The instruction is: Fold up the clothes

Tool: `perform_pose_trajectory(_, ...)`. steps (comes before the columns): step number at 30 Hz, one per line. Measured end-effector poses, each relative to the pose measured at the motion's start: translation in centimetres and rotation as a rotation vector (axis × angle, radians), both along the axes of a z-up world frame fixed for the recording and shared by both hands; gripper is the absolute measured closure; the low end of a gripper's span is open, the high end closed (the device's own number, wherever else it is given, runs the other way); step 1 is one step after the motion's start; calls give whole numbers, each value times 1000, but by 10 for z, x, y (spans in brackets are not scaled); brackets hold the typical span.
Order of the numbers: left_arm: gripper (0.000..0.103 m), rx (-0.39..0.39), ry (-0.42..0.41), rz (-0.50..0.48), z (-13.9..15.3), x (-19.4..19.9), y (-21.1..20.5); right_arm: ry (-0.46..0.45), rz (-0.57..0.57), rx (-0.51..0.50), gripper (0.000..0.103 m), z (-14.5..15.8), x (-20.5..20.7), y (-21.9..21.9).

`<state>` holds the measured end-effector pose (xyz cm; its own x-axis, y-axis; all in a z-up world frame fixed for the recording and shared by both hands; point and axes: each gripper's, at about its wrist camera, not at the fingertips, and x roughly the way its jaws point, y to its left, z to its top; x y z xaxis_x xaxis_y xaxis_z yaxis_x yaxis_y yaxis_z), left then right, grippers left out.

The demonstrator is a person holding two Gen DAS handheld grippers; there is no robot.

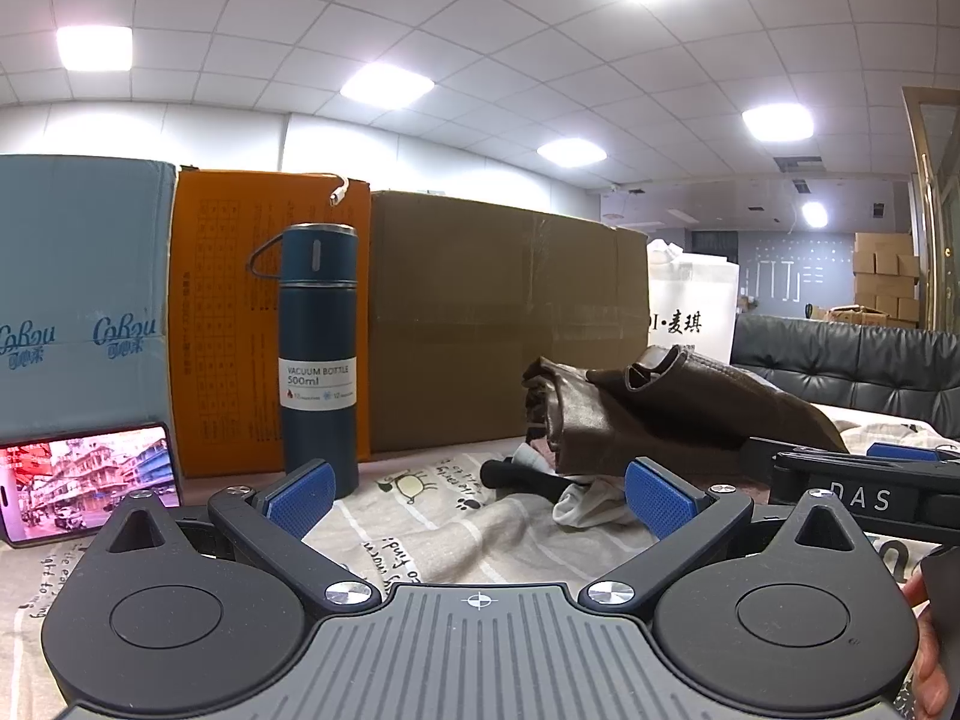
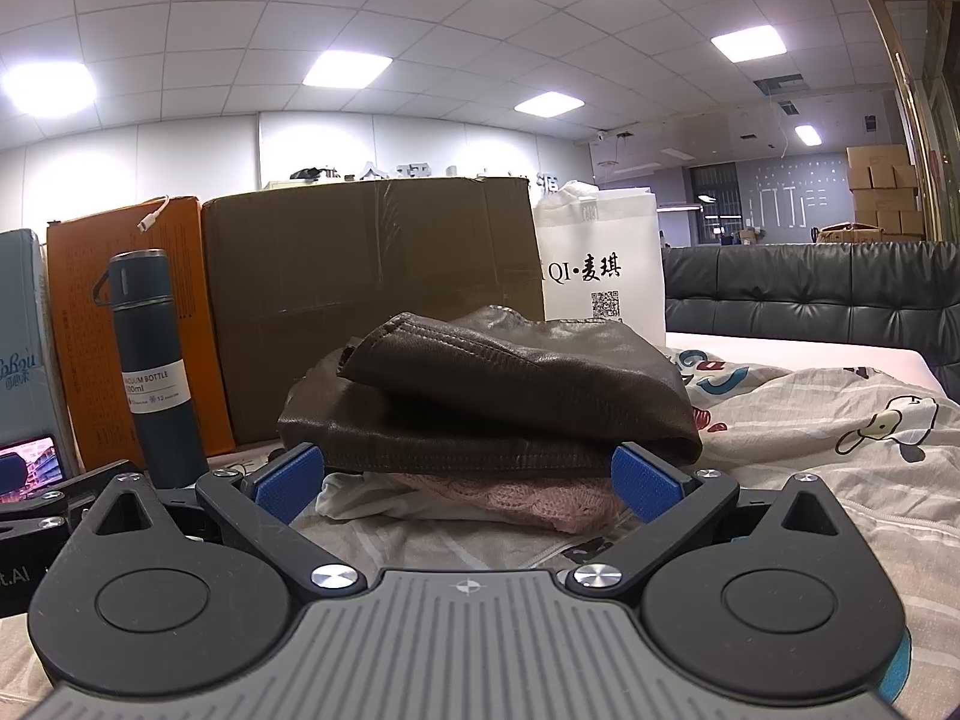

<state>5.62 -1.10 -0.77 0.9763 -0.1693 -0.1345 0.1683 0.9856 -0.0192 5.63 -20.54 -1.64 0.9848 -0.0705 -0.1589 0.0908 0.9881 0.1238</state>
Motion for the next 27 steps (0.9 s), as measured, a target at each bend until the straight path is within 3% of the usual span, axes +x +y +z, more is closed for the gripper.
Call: perform_pose_trajectory(27, 0, 7, 8, -12, -1, 1, -1, 18, -1, 5, 0, -1, 3, -2)
